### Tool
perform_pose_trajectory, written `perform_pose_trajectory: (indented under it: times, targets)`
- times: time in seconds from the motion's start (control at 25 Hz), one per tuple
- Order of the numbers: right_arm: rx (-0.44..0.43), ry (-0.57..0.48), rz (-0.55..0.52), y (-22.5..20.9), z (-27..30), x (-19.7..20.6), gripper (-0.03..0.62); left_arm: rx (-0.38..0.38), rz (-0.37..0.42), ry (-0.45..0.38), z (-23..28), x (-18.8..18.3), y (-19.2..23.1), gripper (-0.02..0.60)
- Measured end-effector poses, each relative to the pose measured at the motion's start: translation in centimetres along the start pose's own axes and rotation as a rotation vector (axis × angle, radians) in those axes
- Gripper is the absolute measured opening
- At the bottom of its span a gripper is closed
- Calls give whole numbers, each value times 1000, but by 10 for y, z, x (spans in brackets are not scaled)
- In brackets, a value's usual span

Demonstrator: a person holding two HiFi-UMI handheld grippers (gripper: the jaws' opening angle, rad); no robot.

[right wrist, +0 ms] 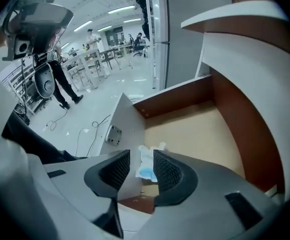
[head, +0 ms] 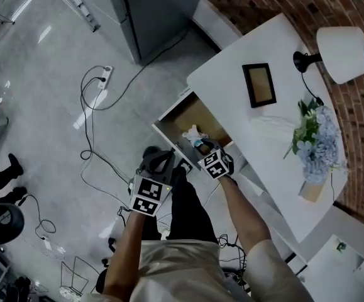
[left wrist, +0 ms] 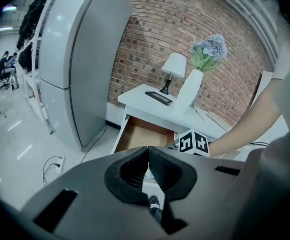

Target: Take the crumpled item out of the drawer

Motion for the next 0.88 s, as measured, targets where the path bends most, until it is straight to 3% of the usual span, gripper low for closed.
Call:
perform_pose_trajectory:
  times: [0.28, 0.88]
  targets:
    - [44, 52, 1, -10, 33, 16, 189, -23, -62, -14, 19, 18, 0, 17]
    - [39, 125, -196, -9, 71, 24, 199, -34, -150, -48, 41, 37, 3, 17]
Point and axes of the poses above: the fingertips, and each gripper's own axes: z forward along the fingers, y to its left, x out of its underside, the point moved 3 cm from there along -z, backward along the fingers, and after that the axes turned 11 degrees about x, right-handed, at the moved point
